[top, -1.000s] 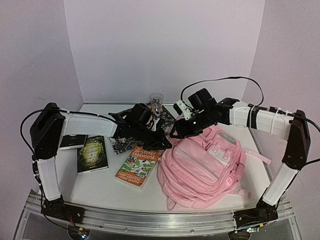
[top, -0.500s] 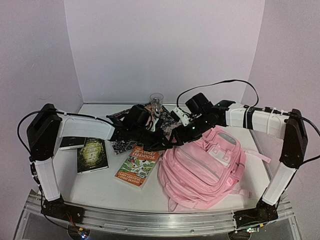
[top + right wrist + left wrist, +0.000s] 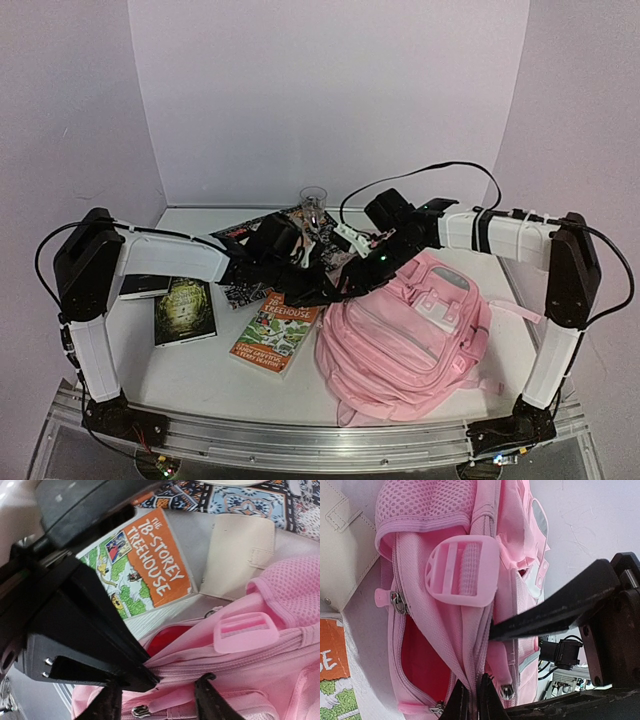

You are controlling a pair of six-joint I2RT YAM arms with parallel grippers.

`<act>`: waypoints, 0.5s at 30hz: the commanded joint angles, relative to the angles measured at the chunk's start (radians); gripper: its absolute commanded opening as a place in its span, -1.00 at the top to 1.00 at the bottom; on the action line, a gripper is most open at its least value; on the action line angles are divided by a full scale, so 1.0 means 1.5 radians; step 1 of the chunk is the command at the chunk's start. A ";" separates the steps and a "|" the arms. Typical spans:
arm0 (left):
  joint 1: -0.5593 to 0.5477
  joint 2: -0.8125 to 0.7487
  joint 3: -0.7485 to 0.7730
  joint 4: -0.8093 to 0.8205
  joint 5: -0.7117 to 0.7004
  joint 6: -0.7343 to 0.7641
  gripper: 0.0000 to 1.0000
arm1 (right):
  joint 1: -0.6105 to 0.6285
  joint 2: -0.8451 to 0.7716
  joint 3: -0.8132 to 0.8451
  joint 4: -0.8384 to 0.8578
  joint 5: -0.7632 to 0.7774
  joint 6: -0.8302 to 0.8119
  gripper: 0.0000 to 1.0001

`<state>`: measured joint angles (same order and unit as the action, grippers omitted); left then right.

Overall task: Pack the student bag
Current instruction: Grab the upper front pocket of the student bag, then zip the upper front pocket of the student bag.

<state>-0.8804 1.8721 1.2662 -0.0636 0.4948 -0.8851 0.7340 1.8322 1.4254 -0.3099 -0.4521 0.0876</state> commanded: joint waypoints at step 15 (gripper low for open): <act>0.034 -0.025 -0.005 0.142 -0.051 0.028 1.00 | 0.059 -0.018 0.012 -0.118 -0.198 -0.052 0.49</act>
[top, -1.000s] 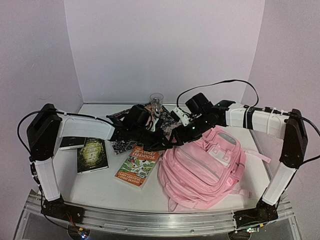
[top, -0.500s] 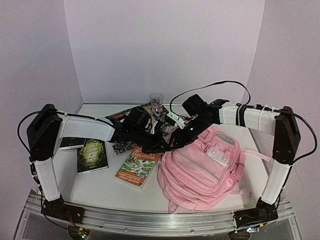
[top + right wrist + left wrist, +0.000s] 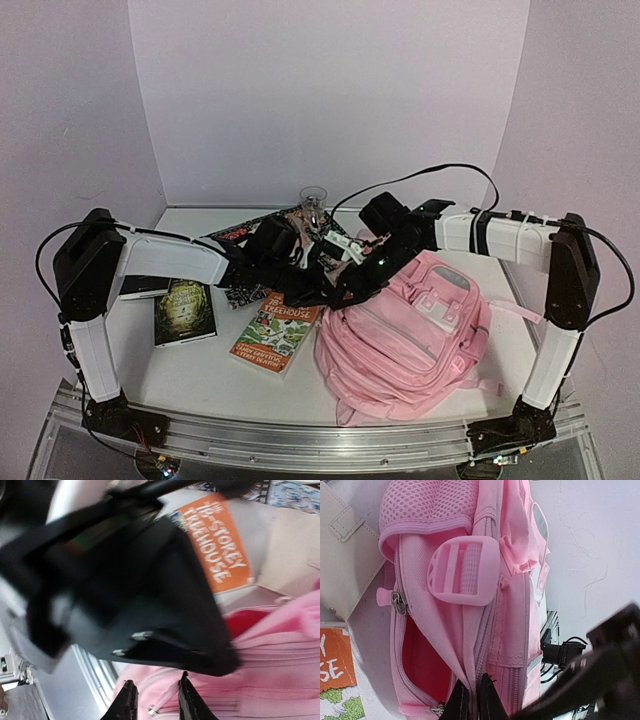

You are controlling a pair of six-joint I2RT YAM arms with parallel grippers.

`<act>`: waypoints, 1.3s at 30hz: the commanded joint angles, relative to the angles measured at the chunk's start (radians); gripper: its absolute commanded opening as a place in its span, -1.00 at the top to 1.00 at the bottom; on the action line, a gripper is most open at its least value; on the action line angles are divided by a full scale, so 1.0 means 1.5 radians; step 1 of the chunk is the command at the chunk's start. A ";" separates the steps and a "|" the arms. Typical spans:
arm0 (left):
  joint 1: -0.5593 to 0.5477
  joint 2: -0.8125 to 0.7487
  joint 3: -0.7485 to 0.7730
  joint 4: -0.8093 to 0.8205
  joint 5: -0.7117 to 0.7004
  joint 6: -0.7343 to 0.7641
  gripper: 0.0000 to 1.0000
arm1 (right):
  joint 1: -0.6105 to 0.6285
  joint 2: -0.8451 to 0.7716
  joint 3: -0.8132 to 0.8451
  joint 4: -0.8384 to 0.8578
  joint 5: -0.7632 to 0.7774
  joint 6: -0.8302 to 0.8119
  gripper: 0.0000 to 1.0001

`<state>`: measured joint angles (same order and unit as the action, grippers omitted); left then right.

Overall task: Pack the student bag
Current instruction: Zip the upper front pocket of the student bag, then hold the upper front pocket of the student bag.

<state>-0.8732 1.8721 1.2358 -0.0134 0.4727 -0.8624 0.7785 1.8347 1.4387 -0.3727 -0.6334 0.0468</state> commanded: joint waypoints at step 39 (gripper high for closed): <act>-0.068 -0.160 -0.112 -0.099 -0.225 0.578 -0.34 | -0.042 -0.142 -0.137 0.024 0.354 0.045 -0.14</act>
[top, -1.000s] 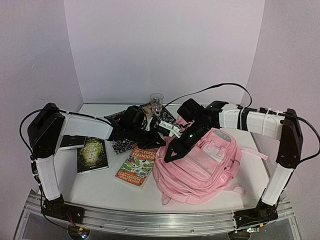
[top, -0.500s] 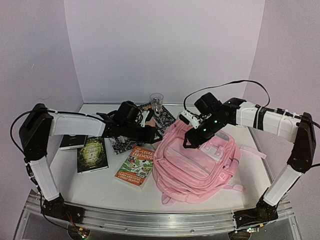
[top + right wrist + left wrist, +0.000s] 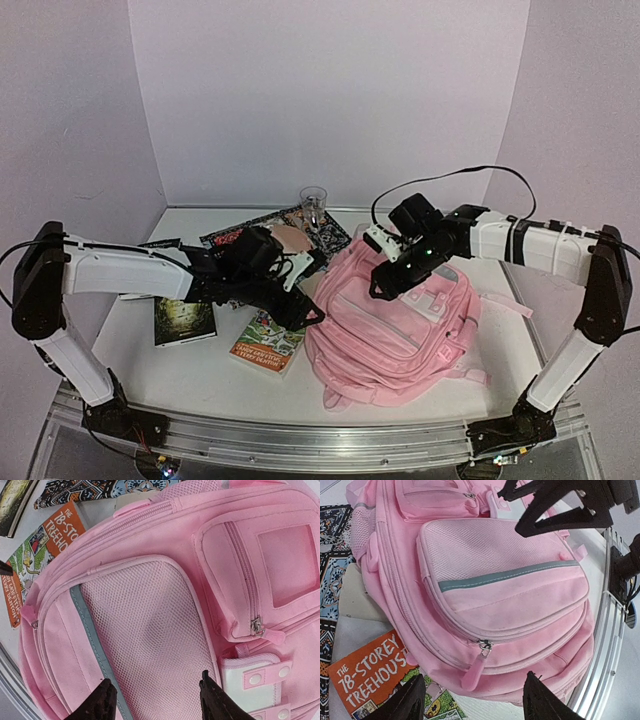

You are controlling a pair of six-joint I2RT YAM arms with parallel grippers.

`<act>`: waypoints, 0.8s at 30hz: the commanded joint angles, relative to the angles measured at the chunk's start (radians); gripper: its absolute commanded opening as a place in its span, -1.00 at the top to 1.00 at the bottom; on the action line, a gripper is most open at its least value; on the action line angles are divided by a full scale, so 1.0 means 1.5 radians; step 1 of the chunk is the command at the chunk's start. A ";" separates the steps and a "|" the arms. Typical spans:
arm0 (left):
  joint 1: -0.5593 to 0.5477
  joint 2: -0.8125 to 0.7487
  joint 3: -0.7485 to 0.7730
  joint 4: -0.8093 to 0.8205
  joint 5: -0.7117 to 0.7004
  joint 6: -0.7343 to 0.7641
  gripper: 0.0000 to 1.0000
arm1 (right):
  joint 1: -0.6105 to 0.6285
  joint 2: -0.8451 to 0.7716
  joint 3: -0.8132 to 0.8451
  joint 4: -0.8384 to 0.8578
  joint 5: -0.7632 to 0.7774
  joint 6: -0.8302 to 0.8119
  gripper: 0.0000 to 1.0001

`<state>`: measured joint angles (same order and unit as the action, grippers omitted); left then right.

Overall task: Pack the student bag
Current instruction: Hold the upper front pocket of the student bag.

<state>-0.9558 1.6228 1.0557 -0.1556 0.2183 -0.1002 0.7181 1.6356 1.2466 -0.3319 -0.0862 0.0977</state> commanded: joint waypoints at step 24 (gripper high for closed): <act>-0.066 0.087 0.033 0.008 -0.115 0.157 0.76 | -0.017 -0.077 -0.099 0.007 0.025 0.039 -0.19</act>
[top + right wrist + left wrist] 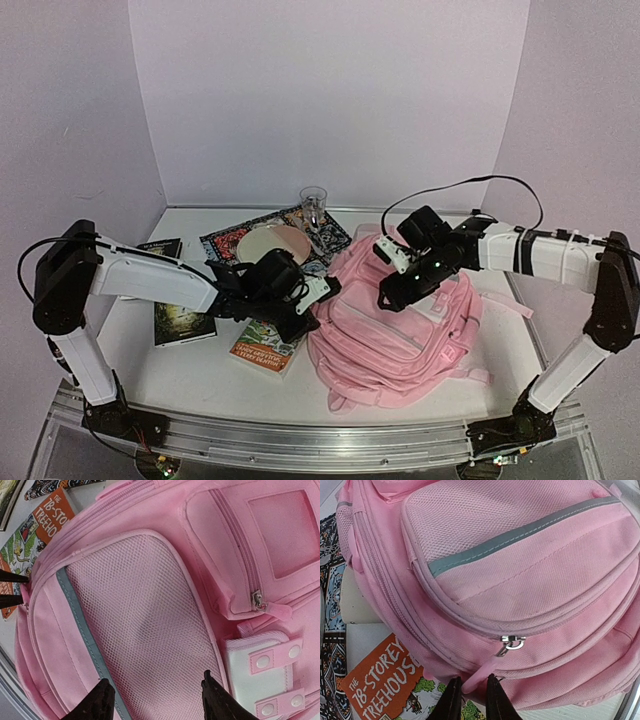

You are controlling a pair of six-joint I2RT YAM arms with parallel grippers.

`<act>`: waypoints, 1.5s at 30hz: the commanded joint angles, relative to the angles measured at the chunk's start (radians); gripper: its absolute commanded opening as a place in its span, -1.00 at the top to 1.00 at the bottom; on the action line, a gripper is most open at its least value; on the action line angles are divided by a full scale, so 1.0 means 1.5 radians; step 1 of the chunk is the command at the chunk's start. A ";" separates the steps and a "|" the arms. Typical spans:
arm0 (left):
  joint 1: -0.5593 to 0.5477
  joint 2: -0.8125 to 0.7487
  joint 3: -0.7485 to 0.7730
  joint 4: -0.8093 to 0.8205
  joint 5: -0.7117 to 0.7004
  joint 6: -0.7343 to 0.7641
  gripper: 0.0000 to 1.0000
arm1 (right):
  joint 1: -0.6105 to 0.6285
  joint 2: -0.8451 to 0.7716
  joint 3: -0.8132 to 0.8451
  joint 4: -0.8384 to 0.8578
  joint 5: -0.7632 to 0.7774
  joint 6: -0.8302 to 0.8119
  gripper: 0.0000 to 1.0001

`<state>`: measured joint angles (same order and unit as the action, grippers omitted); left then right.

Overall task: Pack the student bag
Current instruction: Hold the upper front pocket of the student bag.

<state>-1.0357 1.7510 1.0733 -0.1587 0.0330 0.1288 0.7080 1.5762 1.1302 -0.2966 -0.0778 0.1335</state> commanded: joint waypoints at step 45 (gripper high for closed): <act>-0.009 -0.044 0.058 -0.069 0.190 -0.170 1.00 | -0.065 0.004 -0.149 0.188 -0.223 0.281 0.89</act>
<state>-1.0302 1.6936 1.0869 -0.2923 0.2370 -0.0699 0.5562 1.5615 0.8669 -0.1614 -0.2763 0.4360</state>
